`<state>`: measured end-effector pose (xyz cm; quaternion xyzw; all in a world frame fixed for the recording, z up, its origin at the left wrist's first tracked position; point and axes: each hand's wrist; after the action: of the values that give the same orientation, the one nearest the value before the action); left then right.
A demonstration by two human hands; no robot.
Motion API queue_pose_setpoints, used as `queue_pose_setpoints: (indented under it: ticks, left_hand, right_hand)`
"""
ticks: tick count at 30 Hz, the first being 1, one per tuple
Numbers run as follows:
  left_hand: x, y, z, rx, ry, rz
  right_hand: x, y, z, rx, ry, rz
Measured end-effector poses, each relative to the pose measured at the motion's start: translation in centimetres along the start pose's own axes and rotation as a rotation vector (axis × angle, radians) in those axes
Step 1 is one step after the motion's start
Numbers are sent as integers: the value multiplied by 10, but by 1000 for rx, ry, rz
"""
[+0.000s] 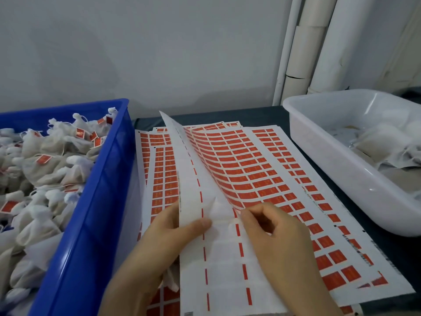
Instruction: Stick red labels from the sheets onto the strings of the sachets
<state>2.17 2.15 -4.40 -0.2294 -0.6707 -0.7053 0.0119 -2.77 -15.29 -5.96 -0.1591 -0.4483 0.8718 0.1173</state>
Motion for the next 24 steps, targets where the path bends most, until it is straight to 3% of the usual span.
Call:
queue_pose_setpoints:
  ticks: [2,8,12,14,24]
  left_hand:
    - [3,2,4,-13,12,48]
    - [15,-6,11,-285,350,62]
    - [25,-4,19,-285,529,-62]
    - [29,5,21,-270,509,-152]
    - [3,57,-23,183,188,-297]
  right_hand:
    - [-4,11,-5,-47,-32,-99]
    - [-7,34,-19,-222,11,-346]
    - [-6,34,-13,-612,90,-460]
    - [-5,34,-10,-704,74,-447]
    - [-54,9,17,-559,204,-168]
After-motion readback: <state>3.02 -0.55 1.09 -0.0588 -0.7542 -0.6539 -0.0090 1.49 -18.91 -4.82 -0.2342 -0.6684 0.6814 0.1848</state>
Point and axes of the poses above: each hand's wrist, its own x-axis away from the middle knuckle, its own z-axis out of the back of the hand, y = z × x, and after that the axes turned 3 degrees about -z, right-handed
